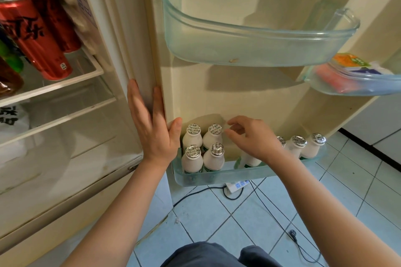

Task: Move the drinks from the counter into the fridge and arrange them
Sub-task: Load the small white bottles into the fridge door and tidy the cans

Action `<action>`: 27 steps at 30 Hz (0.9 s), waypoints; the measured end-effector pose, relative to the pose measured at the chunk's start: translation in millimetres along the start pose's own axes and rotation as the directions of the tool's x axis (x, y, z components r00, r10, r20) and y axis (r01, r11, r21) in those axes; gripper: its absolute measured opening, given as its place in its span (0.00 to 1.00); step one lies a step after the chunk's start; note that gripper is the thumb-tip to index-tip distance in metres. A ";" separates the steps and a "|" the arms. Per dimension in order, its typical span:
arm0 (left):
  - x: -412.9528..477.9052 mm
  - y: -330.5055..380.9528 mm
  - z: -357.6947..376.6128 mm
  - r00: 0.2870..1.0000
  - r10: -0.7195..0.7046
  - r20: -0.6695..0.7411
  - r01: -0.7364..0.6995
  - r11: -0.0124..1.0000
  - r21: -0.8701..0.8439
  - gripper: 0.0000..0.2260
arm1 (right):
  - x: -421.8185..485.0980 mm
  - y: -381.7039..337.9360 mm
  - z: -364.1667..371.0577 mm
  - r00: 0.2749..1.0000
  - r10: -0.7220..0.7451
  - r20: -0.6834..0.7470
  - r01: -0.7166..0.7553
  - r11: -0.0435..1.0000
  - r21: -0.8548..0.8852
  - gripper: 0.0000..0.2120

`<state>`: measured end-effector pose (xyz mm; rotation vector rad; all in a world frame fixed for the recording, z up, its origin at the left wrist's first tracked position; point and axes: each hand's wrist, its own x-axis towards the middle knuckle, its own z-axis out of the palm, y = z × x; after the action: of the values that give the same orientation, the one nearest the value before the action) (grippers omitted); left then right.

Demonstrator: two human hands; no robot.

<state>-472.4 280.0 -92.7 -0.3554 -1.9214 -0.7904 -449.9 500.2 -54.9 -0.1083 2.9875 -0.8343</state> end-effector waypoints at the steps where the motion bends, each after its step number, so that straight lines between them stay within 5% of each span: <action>1: 0.1 0.2 -0.2 1.000 -0.001 0.000 0.001 1.000 0.005 0.29 | -3.4 4.3 -5.0 0.999 0.010 -0.043 -0.012 0.999 -0.035 0.17; 5: 0.6 2.4 -1.1 1.000 -0.010 0.010 0.010 1.000 0.009 0.29 | -14.7 23.2 -23.6 0.995 -0.030 -0.099 0.003 0.964 -0.266 0.18; 10: -0.3 2.3 -2.8 0.999 -0.015 0.028 0.014 1.000 0.022 0.31 | -20.0 36.6 -36.0 0.996 -0.077 0.043 0.089 0.872 -0.481 0.20; 15: 0.1 6.9 -3.4 0.999 -0.028 0.045 0.026 0.998 0.049 0.32 | -21.5 46.8 -30.8 0.987 -0.094 0.134 0.147 0.864 -0.481 0.16; 27: -1.1 15.9 -4.6 0.990 -0.126 0.057 0.123 0.991 0.048 0.26 | -12.2 40.7 -11.4 0.966 -0.251 0.067 0.253 0.846 -0.470 0.22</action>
<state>-459.9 288.9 -86.4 -0.2355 -2.0296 -0.8248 -440.7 541.8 -66.0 -0.5261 3.1449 -0.0797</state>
